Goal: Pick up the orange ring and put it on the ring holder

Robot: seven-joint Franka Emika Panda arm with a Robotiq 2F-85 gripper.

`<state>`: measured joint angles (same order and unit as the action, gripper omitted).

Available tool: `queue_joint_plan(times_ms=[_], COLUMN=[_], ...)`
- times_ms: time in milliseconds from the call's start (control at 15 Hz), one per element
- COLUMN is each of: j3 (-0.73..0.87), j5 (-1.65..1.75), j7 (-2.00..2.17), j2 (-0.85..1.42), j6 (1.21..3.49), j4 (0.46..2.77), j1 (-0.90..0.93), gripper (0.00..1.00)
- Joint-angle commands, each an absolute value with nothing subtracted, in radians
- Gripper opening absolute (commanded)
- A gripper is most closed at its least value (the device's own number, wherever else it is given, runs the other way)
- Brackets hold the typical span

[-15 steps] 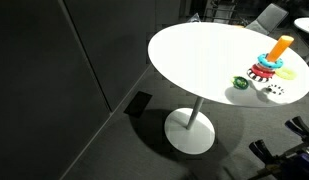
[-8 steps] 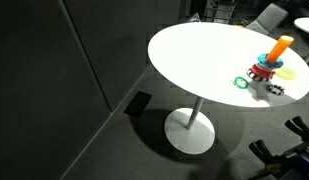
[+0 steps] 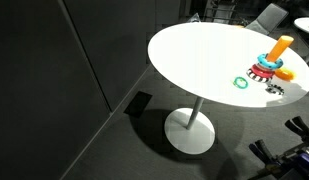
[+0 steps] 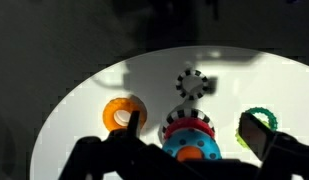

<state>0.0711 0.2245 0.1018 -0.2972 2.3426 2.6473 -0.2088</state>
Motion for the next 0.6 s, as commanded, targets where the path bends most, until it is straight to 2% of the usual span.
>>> queue_joint_plan(times_ms=[0,533], j3=[0.091,0.168], j5=[0.279,0.289], j7=[0.166,0.199], j2=[-0.219,-0.03], j6=[2.398,2.516], j4=[2.615,2.551], j1=[-0.245,-0.273], gripper=[1.0,1.0])
